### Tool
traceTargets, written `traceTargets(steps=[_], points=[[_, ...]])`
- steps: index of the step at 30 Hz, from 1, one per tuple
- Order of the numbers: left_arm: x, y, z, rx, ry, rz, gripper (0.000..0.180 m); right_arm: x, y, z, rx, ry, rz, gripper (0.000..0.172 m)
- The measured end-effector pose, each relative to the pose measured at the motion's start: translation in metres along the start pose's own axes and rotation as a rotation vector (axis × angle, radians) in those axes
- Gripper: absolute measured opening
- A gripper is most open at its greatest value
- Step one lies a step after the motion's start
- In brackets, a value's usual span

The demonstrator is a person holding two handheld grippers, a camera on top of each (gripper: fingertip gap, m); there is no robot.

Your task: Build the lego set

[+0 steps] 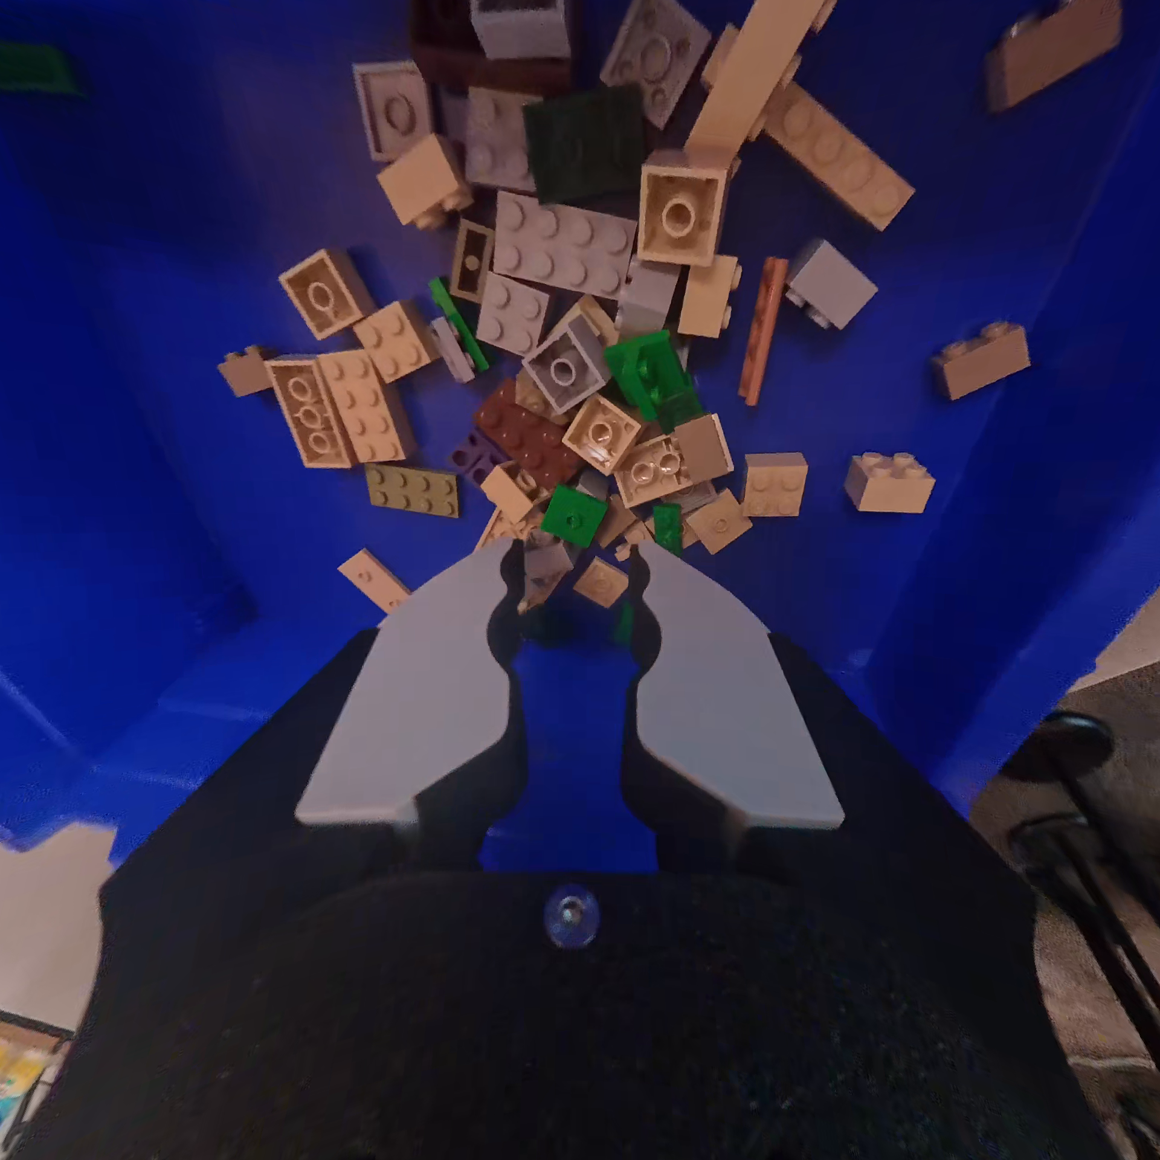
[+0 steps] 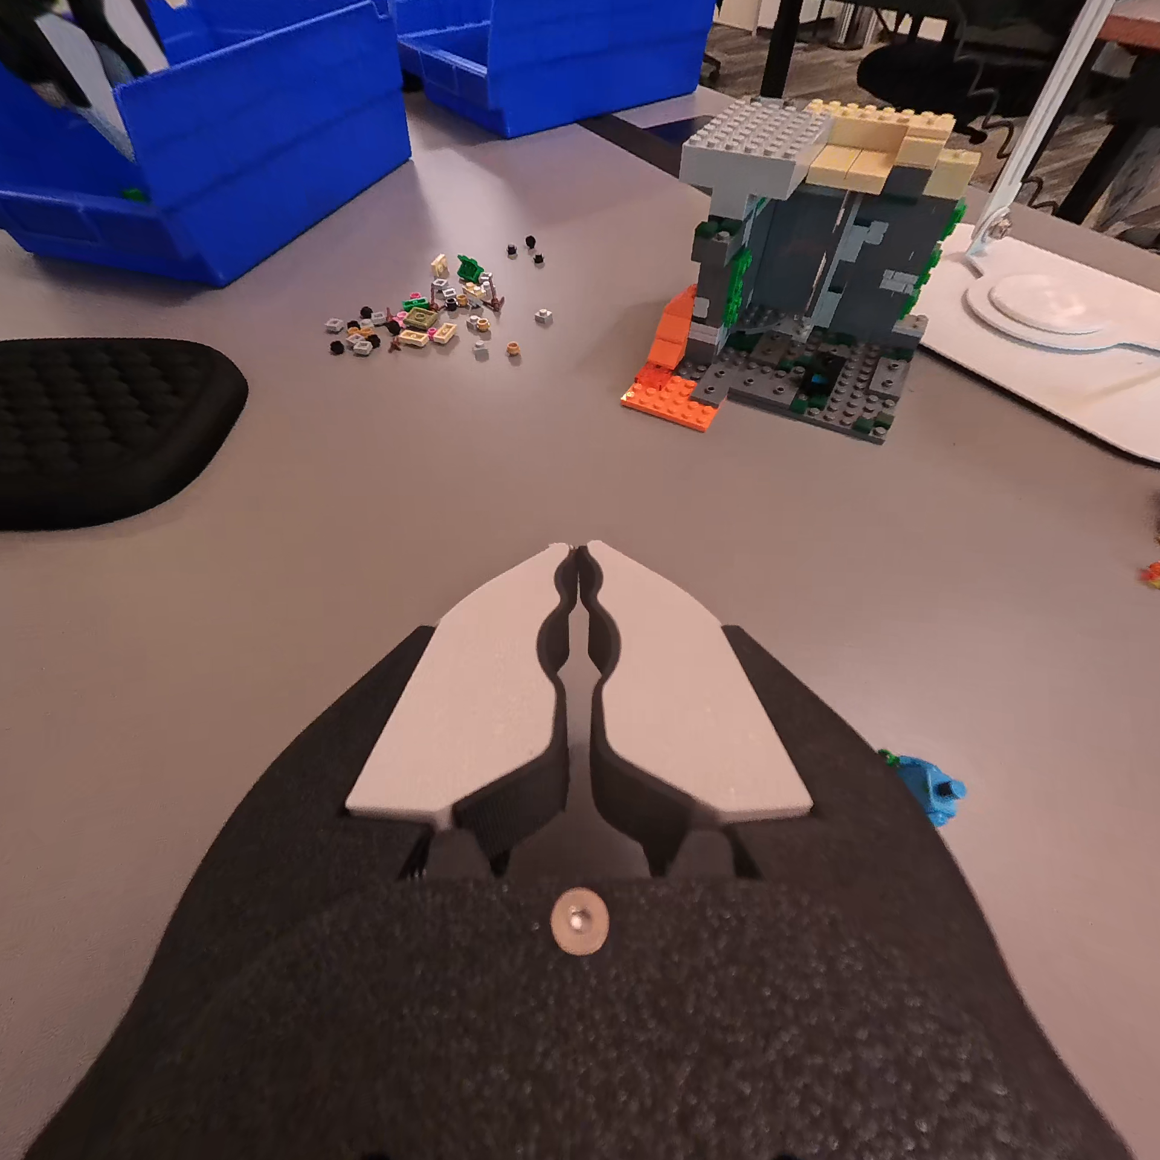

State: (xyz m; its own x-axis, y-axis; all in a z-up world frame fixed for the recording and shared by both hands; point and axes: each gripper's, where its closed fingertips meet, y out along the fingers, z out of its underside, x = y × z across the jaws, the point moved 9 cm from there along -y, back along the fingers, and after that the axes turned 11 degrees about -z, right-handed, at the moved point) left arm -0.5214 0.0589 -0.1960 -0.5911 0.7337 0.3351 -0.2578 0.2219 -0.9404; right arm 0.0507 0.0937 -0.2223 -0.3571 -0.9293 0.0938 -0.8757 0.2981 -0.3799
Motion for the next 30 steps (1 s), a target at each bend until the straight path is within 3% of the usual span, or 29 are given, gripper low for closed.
traceTargets(steps=[3, 6, 12, 16, 21, 28, 30], points=[[0.002, 0.009, -0.003, 0.022, 0.04, 0.015, 0.031, -0.002, 0.001, 0.001, 0.004, 0.009, 0.009, 0.0], [0.005, 0.011, -0.004, 0.004, 0.042, 0.028, 0.018, -0.004, 0.001, 0.002, 0.002, 0.023, 0.018, 0.0], [0.022, 0.004, 0.005, 0.0, -0.02, -0.041, 0.018, -0.008, 0.001, 0.003, 0.0, 0.048, 0.031, 0.0], [0.018, -0.002, 0.018, 0.111, -0.03, 0.005, 0.033, -0.008, 0.001, 0.003, 0.005, 0.05, 0.032, 0.0], [-0.002, -0.005, 0.025, 0.228, 0.014, 0.136, 0.031, -0.008, 0.002, 0.003, 0.011, 0.05, 0.022, 0.0], [-0.019, 0.013, 0.016, 0.301, 0.156, 0.092, 0.028, -0.007, 0.001, 0.003, 0.009, 0.051, 0.018, 0.0], [-0.02, 0.018, 0.016, 0.311, 0.174, 0.073, 0.02, -0.007, 0.001, 0.003, 0.01, 0.051, 0.018, 0.0]])
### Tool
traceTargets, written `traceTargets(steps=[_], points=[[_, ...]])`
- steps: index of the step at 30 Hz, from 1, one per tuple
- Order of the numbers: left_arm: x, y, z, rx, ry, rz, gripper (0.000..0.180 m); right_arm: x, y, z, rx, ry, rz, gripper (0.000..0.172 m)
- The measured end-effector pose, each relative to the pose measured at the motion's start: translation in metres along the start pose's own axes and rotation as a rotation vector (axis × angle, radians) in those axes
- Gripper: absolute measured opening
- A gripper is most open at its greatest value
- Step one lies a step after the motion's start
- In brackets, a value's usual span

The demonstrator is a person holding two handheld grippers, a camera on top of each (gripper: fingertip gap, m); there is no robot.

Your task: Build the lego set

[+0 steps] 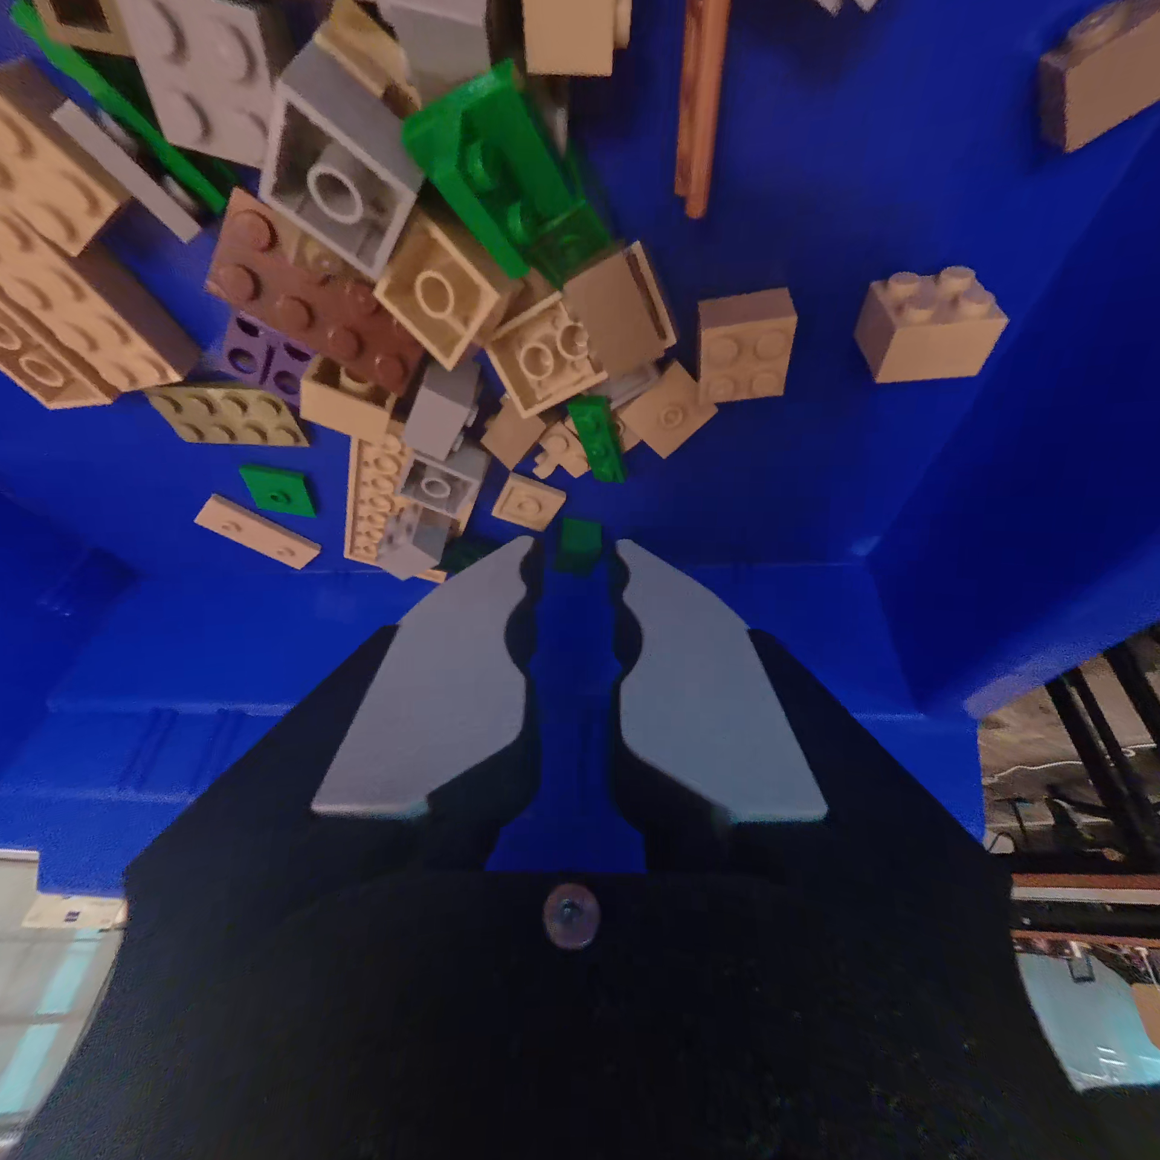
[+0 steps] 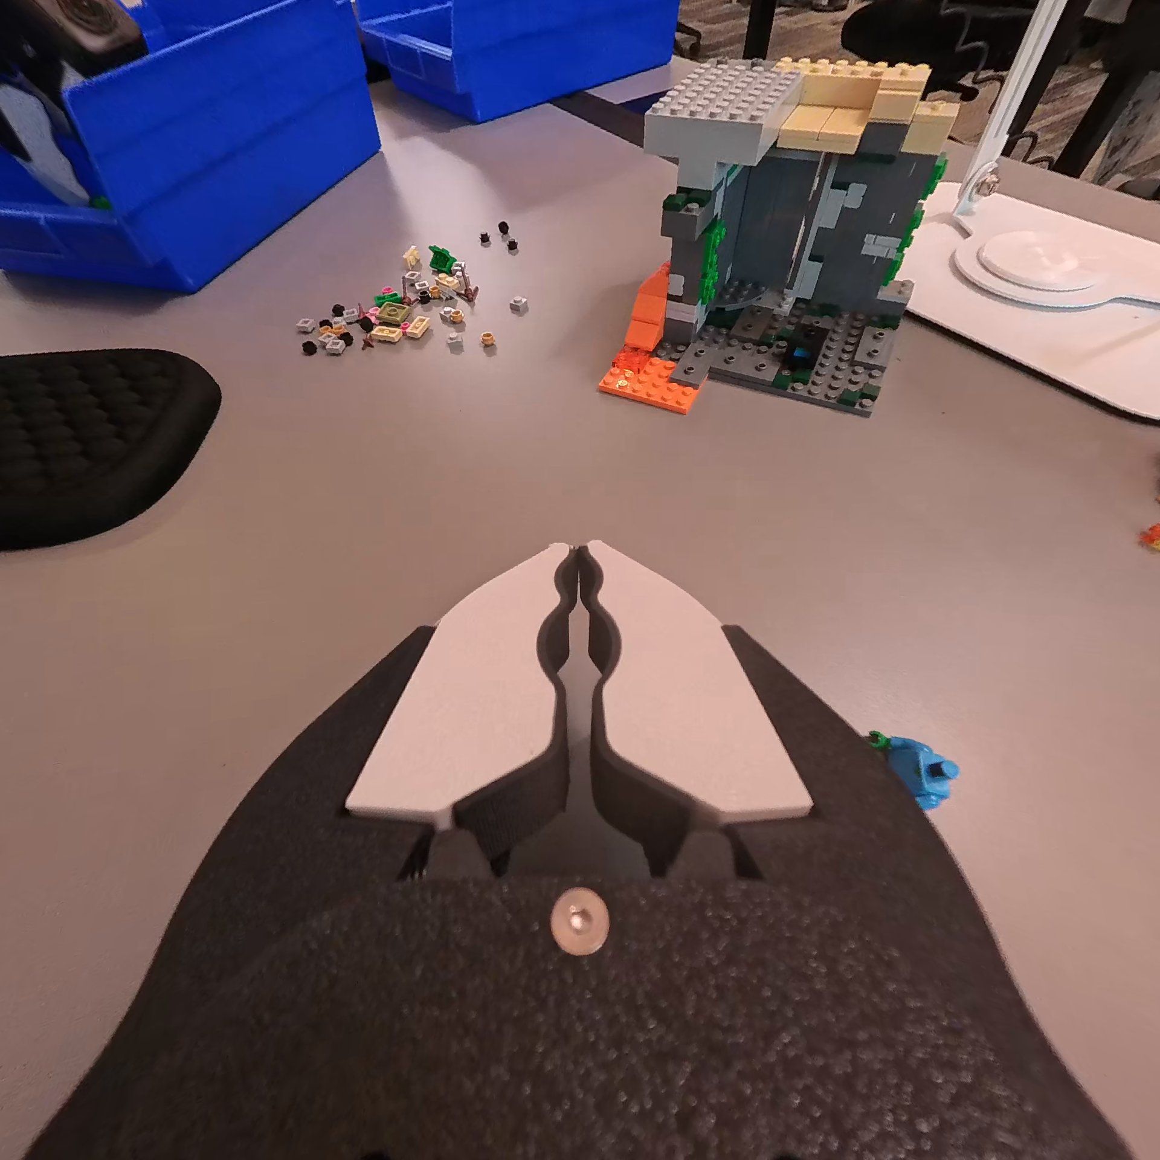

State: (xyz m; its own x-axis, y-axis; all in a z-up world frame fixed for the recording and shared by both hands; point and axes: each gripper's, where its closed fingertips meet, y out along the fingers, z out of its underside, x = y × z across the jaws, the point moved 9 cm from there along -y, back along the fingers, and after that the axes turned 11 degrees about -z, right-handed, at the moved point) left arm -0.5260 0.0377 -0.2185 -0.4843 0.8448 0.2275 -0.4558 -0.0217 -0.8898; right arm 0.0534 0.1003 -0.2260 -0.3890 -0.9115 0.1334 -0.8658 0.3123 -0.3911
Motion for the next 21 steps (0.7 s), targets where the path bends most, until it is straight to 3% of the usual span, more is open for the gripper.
traceTargets(steps=[4, 8, 14, 18, 21], points=[[0.002, -0.006, 0.003, -0.017, -0.012, -0.029, 0.015, 0.0, -0.001, 0.0, -0.003, -0.002, 0.001, 0.0], [0.008, -0.045, 0.009, -0.155, -0.082, -0.129, 0.014, 0.001, -0.001, -0.001, -0.01, -0.002, -0.009, 0.0], [0.0, -0.14, -0.018, -0.593, -0.139, -0.406, 0.014, 0.008, -0.003, -0.005, -0.04, -0.054, -0.048, 0.0], [-0.03, -0.192, -0.066, -0.956, -0.08, -0.418, 0.013, 0.013, -0.005, -0.01, -0.089, -0.043, -0.108, 0.0], [-0.061, -0.219, -0.115, -1.271, -0.027, -0.297, 0.013, 0.016, -0.008, -0.014, -0.13, -0.033, -0.154, 0.003]])
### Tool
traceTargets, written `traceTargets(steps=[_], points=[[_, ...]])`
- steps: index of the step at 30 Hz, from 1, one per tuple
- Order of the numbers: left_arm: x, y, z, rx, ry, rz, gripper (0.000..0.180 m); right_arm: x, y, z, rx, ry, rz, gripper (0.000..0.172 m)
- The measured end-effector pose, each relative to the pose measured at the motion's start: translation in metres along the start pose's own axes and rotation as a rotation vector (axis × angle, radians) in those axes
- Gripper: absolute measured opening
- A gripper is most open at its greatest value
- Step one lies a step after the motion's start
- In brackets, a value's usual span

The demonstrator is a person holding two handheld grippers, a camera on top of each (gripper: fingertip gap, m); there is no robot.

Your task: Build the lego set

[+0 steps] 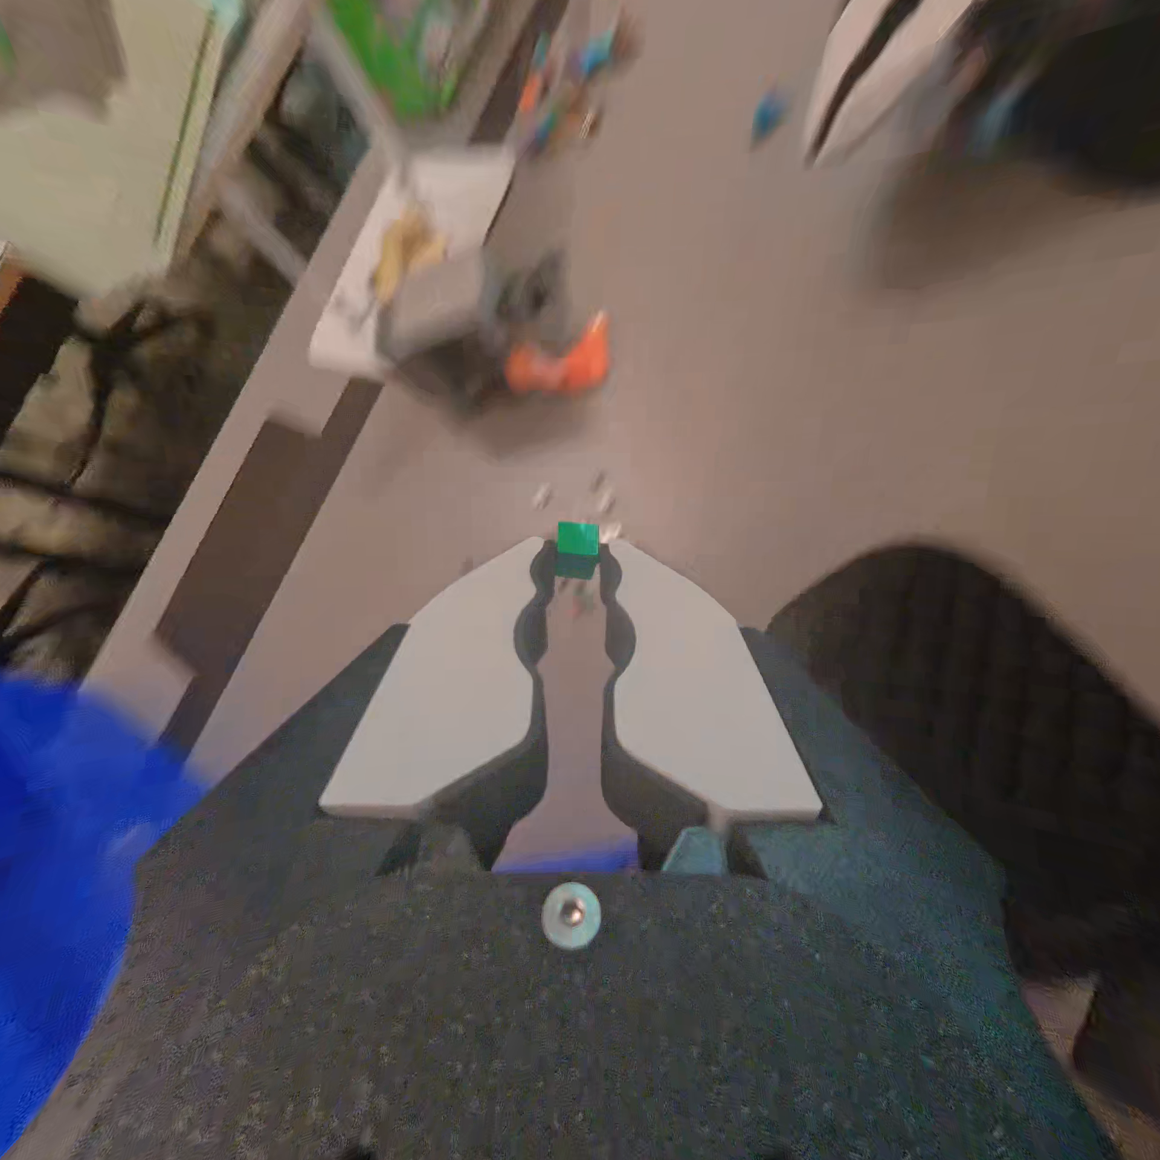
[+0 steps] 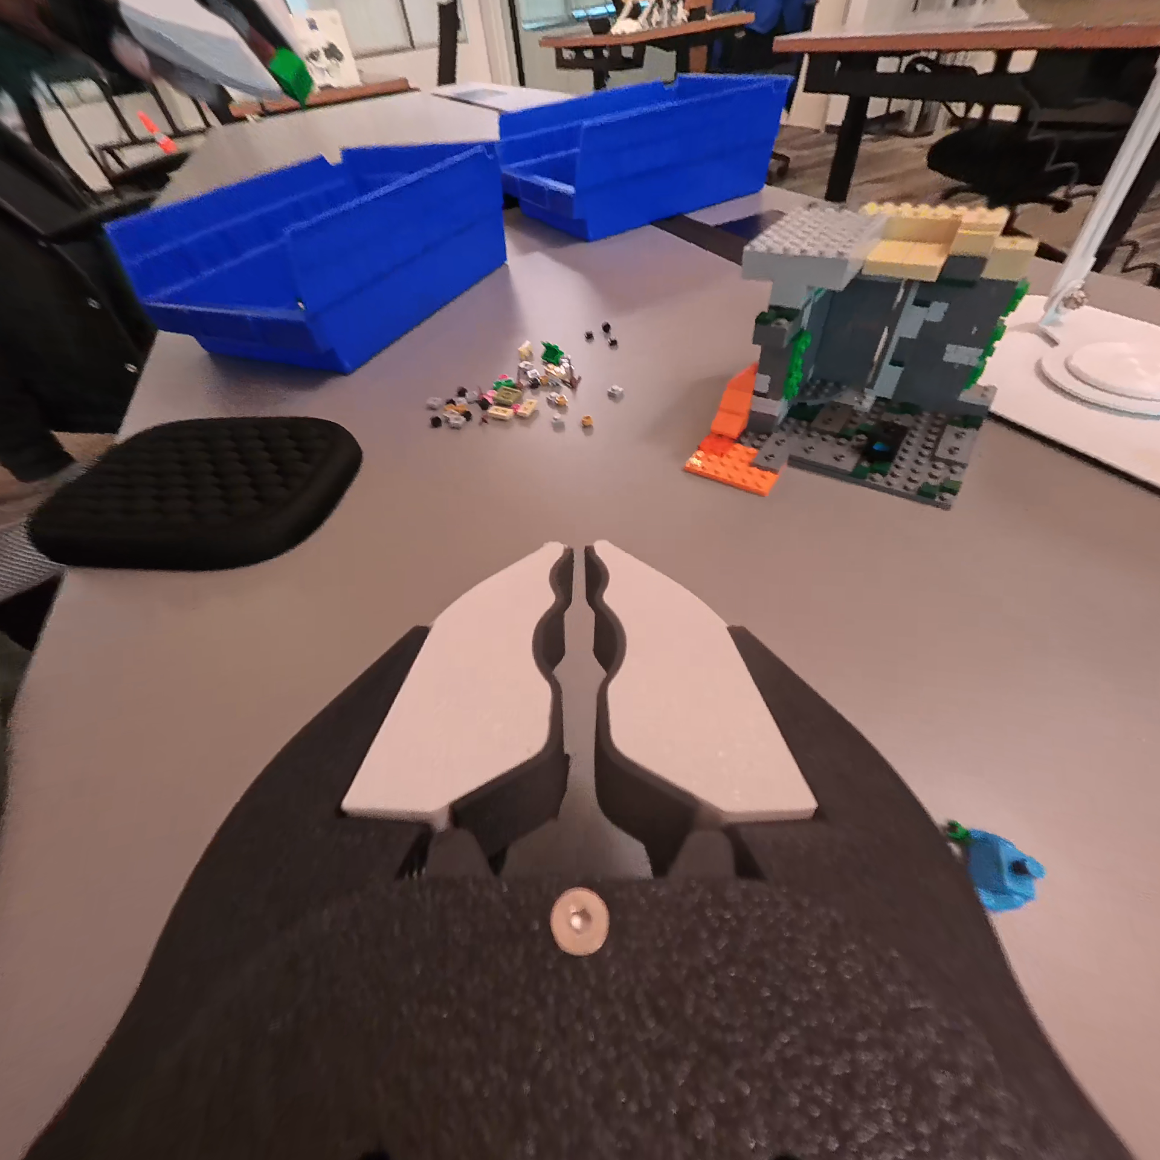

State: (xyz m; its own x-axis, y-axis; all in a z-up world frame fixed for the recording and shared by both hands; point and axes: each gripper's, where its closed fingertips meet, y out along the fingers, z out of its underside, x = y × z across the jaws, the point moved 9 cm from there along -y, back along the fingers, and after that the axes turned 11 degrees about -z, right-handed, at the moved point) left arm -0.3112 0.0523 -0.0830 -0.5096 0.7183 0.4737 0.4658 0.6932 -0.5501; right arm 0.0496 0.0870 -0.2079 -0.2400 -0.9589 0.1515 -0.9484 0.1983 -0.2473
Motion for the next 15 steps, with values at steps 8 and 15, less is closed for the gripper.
traceTargets(steps=[8, 15], points=[[-0.073, 0.116, -0.073, -0.558, -0.231, 0.345, 0.013, 0.001, -0.011, -0.016, -0.112, 0.1, -0.177, 0.012], [-0.101, 0.166, -0.096, -0.818, -0.389, 0.499, 0.013, -0.007, -0.033, -0.034, -0.239, 0.247, -0.339, 0.022]])
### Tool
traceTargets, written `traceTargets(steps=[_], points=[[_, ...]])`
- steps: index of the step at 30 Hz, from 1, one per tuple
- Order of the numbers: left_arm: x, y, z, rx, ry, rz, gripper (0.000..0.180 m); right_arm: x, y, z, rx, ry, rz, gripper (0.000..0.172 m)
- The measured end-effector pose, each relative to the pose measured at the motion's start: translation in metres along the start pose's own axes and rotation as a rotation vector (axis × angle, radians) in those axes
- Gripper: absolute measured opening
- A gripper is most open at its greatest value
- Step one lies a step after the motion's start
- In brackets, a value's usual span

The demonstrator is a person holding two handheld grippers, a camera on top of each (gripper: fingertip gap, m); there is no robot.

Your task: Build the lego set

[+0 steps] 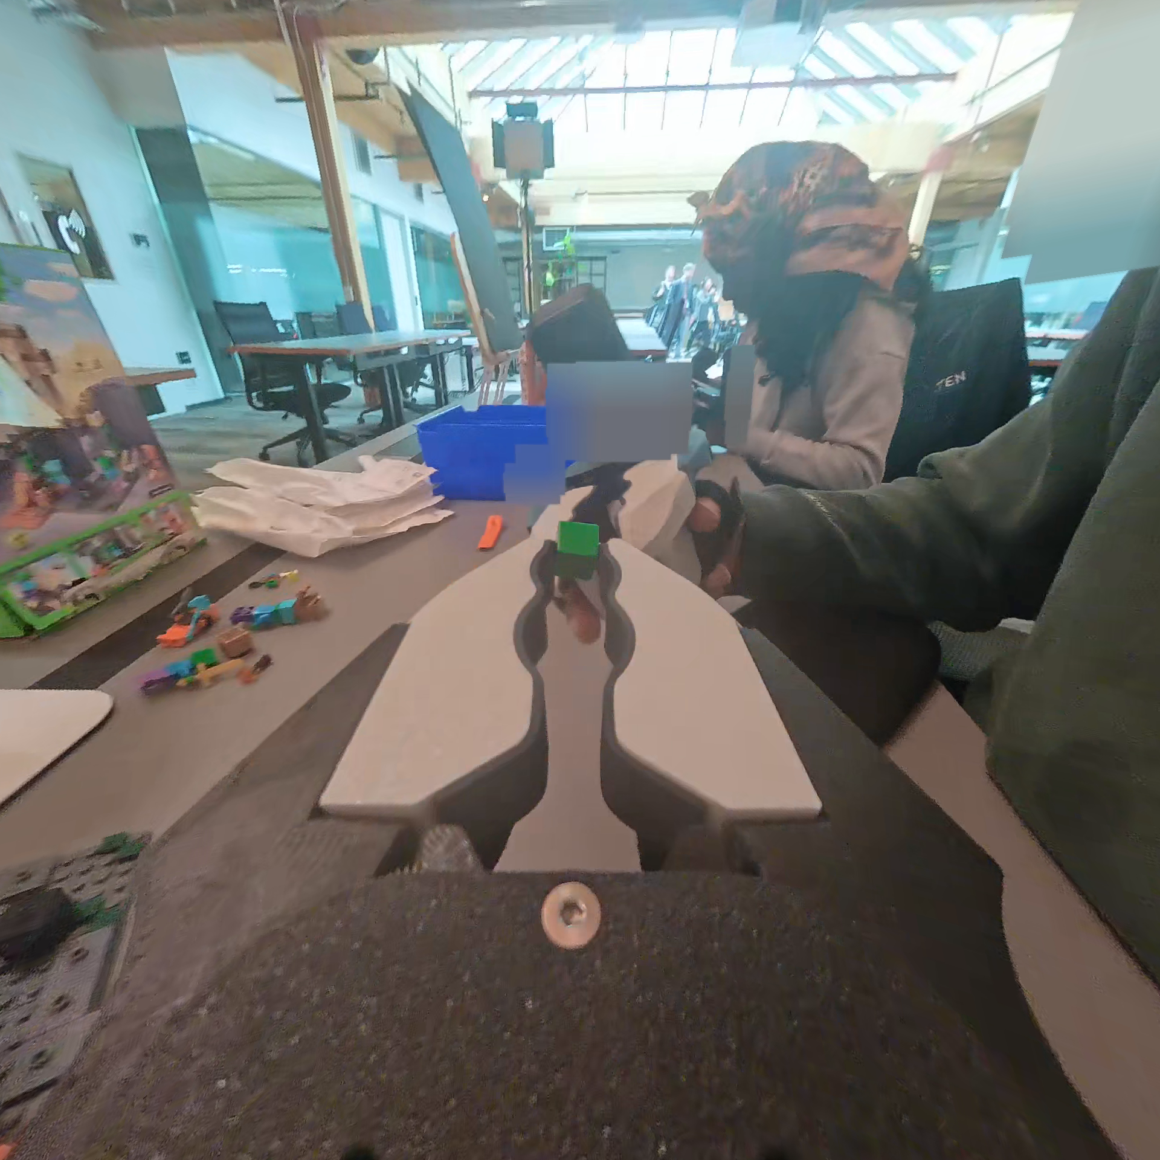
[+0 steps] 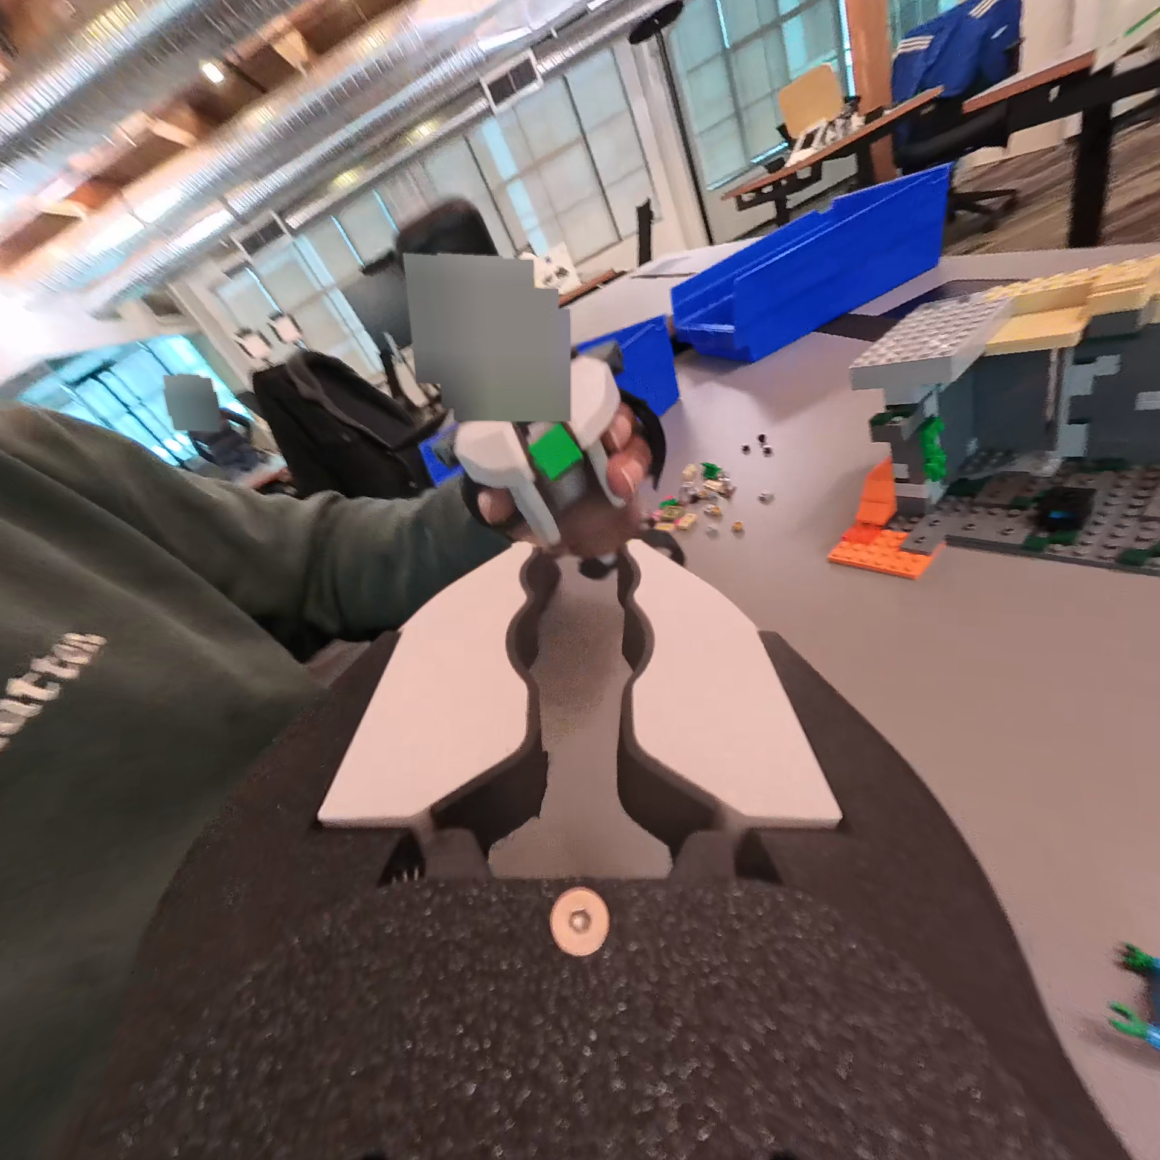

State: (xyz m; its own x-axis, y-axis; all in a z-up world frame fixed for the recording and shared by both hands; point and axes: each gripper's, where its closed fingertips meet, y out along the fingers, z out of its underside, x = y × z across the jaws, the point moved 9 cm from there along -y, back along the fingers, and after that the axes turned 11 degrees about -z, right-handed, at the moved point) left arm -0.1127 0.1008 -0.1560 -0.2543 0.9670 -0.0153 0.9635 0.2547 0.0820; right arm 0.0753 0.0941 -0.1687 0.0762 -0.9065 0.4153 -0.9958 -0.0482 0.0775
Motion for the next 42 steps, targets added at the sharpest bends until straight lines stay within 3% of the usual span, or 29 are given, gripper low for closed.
traceTargets(steps=[4, 11, 20, 24, 28, 34, 39, 42], points=[[-0.01, 0.0, 0.016, -0.052, 0.014, 0.015, 0.013, -0.003, 0.004, 0.006, -0.033, 0.111, -0.091, 0.023], [-0.018, -0.007, 0.017, -0.057, 0.1, 0.032, 0.013, -0.003, 0.017, 0.012, -0.111, 0.285, -0.298, 0.022], [-0.024, -0.013, 0.015, -0.036, 0.288, -0.002, 0.013, -0.005, 0.023, 0.018, -0.132, 0.372, -0.325, 0.015], [-0.032, -0.013, 0.011, -0.046, 0.344, -0.001, 0.013, 0.0, 0.03, 0.021, -0.118, 0.4, -0.392, 0.024], [-0.034, -0.012, 0.011, -0.038, 0.36, -0.009, 0.013, 0.0, 0.032, 0.023, -0.161, 0.446, -0.449, 0.017], [-0.017, -0.012, 0.018, 0.075, 0.177, -0.043, 0.022, -0.008, 0.017, 0.016, -0.148, 0.254, -0.158, 0.017], [-0.004, -0.007, 0.023, 0.136, -0.13, -0.068, 0.016, 0.001, 0.009, 0.014, 0.154, -0.332, 0.349, 0.017], [0.0, -0.003, 0.028, 0.169, -0.315, -0.081, 0.018, 0.008, 0.022, 0.023, 0.312, -0.581, 0.471, 0.017]])
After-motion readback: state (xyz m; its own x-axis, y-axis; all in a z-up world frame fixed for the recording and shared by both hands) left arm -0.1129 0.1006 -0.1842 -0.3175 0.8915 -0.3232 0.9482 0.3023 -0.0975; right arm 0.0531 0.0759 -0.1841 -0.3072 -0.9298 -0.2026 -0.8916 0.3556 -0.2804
